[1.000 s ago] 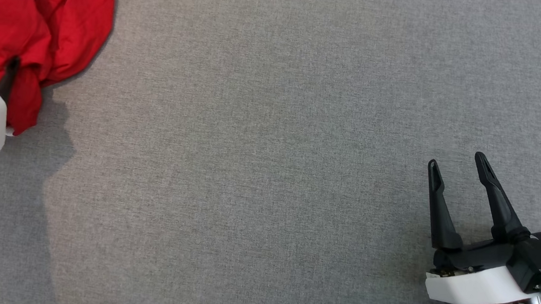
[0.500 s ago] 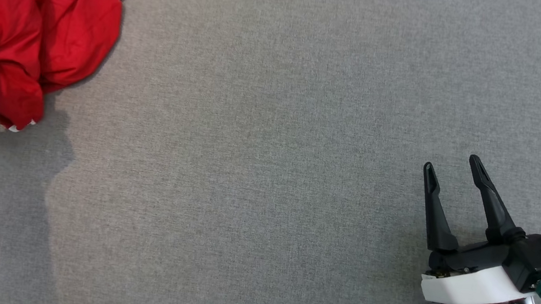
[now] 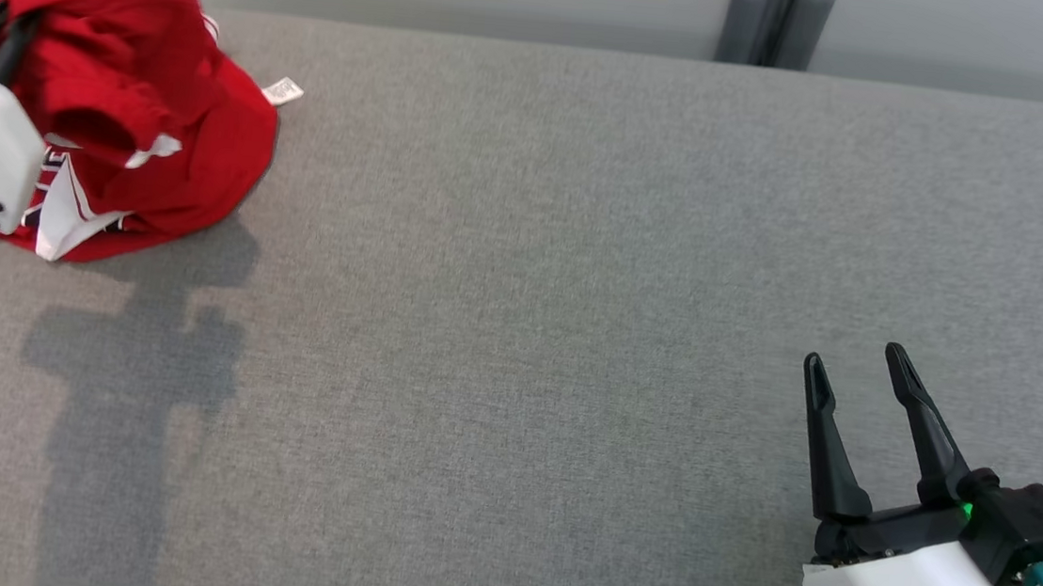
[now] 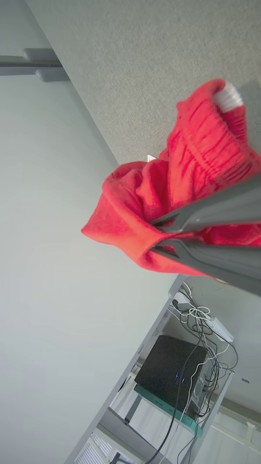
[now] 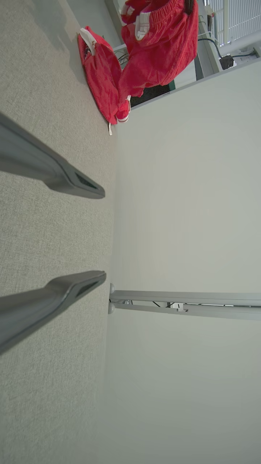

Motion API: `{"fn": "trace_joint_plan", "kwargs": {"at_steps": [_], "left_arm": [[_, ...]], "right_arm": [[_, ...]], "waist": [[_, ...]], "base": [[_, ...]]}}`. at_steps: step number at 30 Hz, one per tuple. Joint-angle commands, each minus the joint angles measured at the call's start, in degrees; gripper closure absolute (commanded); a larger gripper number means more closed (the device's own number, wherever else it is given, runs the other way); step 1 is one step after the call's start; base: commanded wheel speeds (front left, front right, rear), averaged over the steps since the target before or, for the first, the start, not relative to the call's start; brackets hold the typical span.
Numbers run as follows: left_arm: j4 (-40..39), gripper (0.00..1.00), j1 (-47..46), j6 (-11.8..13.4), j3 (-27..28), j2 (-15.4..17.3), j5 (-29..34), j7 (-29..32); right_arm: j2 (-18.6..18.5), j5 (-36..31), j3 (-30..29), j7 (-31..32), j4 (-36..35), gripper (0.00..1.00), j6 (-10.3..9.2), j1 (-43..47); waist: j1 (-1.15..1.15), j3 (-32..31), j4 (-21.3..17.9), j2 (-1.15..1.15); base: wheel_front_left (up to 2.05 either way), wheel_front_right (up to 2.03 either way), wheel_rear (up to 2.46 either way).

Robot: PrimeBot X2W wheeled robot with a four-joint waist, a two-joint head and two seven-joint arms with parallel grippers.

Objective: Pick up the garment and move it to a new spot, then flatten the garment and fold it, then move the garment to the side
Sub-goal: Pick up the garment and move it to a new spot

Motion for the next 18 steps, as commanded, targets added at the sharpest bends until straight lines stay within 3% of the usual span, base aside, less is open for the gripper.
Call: {"fn": "trace_joint_plan", "kwargs": {"at_steps": [1,11,18], "left_arm": [[-1.4,1.00,-1.2,0.0,-1.4,-0.5,0.0,-0.3],[-10.3,1.00,-4.1,0.0,-11.0,-3.6,-2.1,-2.2],[-13.4,1.00,-3.1,0.1,-14.8,-9.0,-2.8,-5.8]], "right_arm": [[-0.3,0.7,-0.1,-0.3,0.1,0.00,0.11,0.8],[-0.3,2.7,-1.0,-0.3,0.6,0.00,0.12,4.0],[-0.3,2.8,-1.7,-0.3,0.2,0.00,0.12,5.1]], "waist": [[0.00,-3.0,-1.3,0.00],[0.00,-9.1,-6.7,0.00],[0.00,-9.6,-11.7,0.00]], "base": [[0.00,0.00,0.00],[0.00,0.00,0.00],[0.00,0.00,0.00]]}}
